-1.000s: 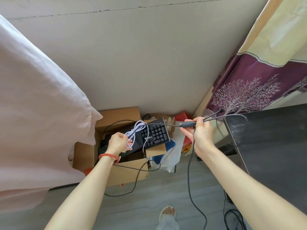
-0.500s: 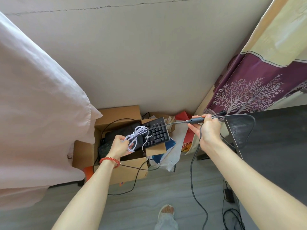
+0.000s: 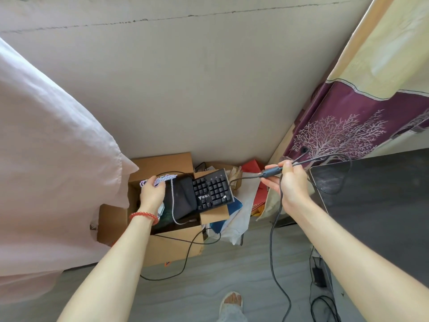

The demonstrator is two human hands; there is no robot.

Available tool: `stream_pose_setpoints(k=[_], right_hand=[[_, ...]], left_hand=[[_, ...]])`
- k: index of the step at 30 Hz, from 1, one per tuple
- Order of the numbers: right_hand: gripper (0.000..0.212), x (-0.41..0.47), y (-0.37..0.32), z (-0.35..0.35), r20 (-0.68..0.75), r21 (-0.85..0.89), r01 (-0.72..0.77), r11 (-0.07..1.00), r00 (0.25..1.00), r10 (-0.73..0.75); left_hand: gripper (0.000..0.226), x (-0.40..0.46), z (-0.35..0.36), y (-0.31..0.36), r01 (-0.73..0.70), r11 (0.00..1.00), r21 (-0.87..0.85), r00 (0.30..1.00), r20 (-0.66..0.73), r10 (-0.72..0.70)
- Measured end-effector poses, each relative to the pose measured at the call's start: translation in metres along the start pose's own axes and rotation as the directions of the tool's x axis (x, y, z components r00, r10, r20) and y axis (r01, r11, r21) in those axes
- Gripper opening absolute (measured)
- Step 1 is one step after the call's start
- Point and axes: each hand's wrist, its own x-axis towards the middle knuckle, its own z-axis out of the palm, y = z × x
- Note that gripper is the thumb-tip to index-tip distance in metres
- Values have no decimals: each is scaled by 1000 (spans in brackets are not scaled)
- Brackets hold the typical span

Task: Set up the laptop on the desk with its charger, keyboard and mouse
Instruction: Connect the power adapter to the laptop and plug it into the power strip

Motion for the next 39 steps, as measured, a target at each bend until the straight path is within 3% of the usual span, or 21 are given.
stream_pose_setpoints(k=[2,5,7,9,11,13,16,18,21,23,26,29,31,33,35,37,39], right_hand=[[29,-4,-1,-3,38,-38,2,999,999,0],[27,-11,-8,-10,95,-97,8,995,995,1],[25,-18,-19,-20,138,-150,27,988,990,-6],[24,-25,-31,-32,190,-182,67,981,981,-32],[25,-38,-48,-56,210,-173,116,978,975,-78],[26,-51,-64,-83,199,-187,160,969,972,-122],[26,-70,-89,-139,154,-327,213,921,973,-171],[27,-86,-103,-184,94,-428,218,877,976,-196],[29,-117,-119,-265,-112,-524,185,831,953,-283],[31,-141,-124,-316,-264,-567,175,805,887,-379],[35,-196,-122,-411,-490,-625,133,769,700,-519],[34,-239,-107,-486,-641,-602,114,790,521,-564],[32,-268,-93,-537,-718,-585,73,808,416,-557],[30,-287,-71,-575,-749,-589,-44,807,404,-525],[32,-305,-46,-613,-784,-564,-166,809,416,-461],[39,-314,-19,-638,-820,-505,-244,828,435,-372],[40,-325,8,-666,-869,-410,-283,867,410,-277]], left_hand=[[43,-9,7,15,-65,977,205,996,65,52],[37,-44,21,36,-282,930,237,939,266,217],[38,-80,35,47,-441,885,149,806,499,318],[44,-117,51,58,-502,864,42,620,714,325],[38,-157,70,72,-541,839,-50,474,807,353],[18,-186,85,87,-582,806,-108,431,799,419],[18,-219,102,118,-561,806,-189,377,808,453],[19,-240,118,139,-571,783,-248,291,830,476],[27,-288,150,172,-603,723,-337,130,852,506],[29,-321,172,189,-604,685,-407,30,847,530],[29,-399,217,209,-614,606,-505,-150,829,539],[26,-466,255,216,-601,546,-583,-243,785,570],[22,-515,285,212,-692,411,-593,-273,743,612],[19,-551,310,203,-831,188,-523,-286,692,663],[21,-592,334,191,-887,49,-458,-293,644,707],[22,-621,352,180,-893,37,-449,-287,629,723],[22,-654,374,171,-866,139,-480,-266,678,686]])
